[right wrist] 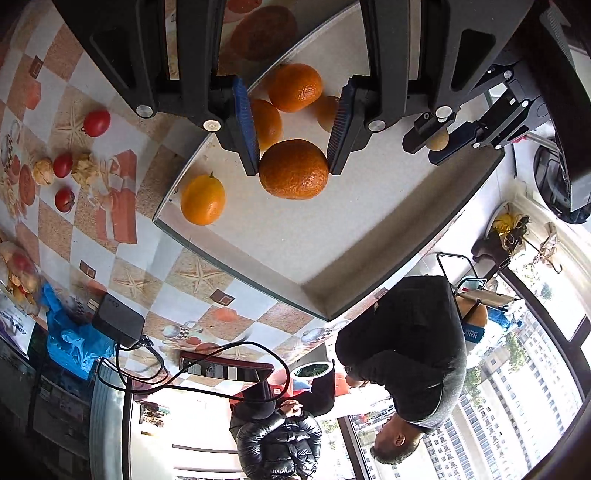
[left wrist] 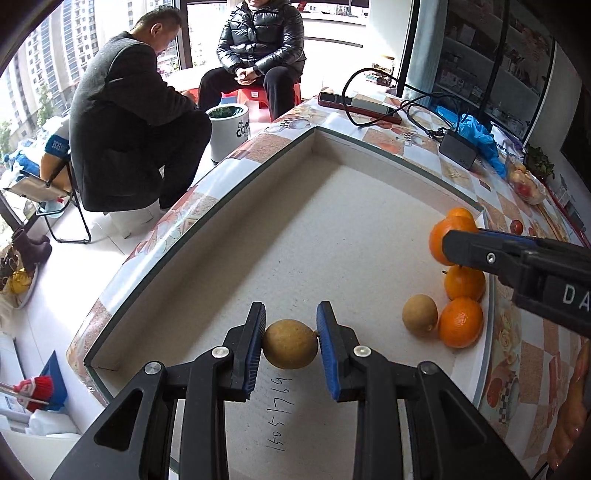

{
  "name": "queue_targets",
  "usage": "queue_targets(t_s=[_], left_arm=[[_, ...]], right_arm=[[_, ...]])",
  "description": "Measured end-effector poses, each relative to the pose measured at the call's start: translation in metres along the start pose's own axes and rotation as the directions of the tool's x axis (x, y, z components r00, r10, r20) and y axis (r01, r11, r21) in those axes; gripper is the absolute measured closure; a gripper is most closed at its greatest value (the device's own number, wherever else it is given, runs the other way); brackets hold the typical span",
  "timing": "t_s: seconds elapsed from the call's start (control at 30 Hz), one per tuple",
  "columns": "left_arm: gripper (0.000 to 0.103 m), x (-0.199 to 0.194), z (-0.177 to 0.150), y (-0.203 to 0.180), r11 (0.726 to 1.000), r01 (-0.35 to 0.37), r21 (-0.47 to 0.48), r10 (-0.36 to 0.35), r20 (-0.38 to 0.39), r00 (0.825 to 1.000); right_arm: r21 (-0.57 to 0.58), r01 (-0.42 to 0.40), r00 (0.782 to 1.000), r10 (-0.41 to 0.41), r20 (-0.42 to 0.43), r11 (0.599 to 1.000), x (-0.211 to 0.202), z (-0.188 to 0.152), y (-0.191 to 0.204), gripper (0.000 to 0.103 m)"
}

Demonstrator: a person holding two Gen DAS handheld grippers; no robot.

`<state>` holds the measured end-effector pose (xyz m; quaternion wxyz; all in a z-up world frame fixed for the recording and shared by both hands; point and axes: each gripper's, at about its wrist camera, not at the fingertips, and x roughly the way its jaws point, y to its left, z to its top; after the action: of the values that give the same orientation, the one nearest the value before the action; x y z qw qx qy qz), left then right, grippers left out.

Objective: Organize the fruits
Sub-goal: 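Carry the kiwi over the white tray and open the left tool while the right tool releases its orange, then grasp a tan lumpy fruit with the right tool while the left tool approaches the red tomatoes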

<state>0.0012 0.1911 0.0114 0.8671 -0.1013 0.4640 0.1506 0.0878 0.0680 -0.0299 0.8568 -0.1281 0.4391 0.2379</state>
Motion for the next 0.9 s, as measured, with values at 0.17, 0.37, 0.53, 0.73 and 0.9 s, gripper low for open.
queue_targets(t_s=[0.17,0.37,0.53,0.73,0.9], left_arm=[[0.048,0.002,-0.001,-0.003,1.000,-0.015,0.008,0.015,0.002,1.000],[0.021,-0.017,0.001,-0.009,1.000,-0.019,0.019,0.017,0.079,0.997],[0.021,-0.035,0.007,-0.033,0.998,-0.003,0.063,-0.005,0.127,0.992],[0.020,-0.055,0.015,-0.080,0.984,0.097,0.149,-0.118,0.140,0.983],[0.020,-0.058,0.016,-0.124,0.960,0.150,0.235,-0.180,0.110,0.978]], right_arm=[[-0.011,-0.010,1.000,0.010,-0.018,1.000,0.004,0.005,0.003,0.060],[0.007,0.029,0.999,-0.029,0.045,1.000,-0.018,0.005,-0.009,0.014],[0.140,0.082,0.994,-0.091,0.062,0.987,-0.037,0.002,-0.059,0.000],[0.287,0.182,0.977,-0.206,0.057,0.940,-0.066,-0.007,-0.135,0.000],[0.426,0.229,0.967,-0.253,0.000,0.875,-0.076,-0.022,-0.204,0.000]])
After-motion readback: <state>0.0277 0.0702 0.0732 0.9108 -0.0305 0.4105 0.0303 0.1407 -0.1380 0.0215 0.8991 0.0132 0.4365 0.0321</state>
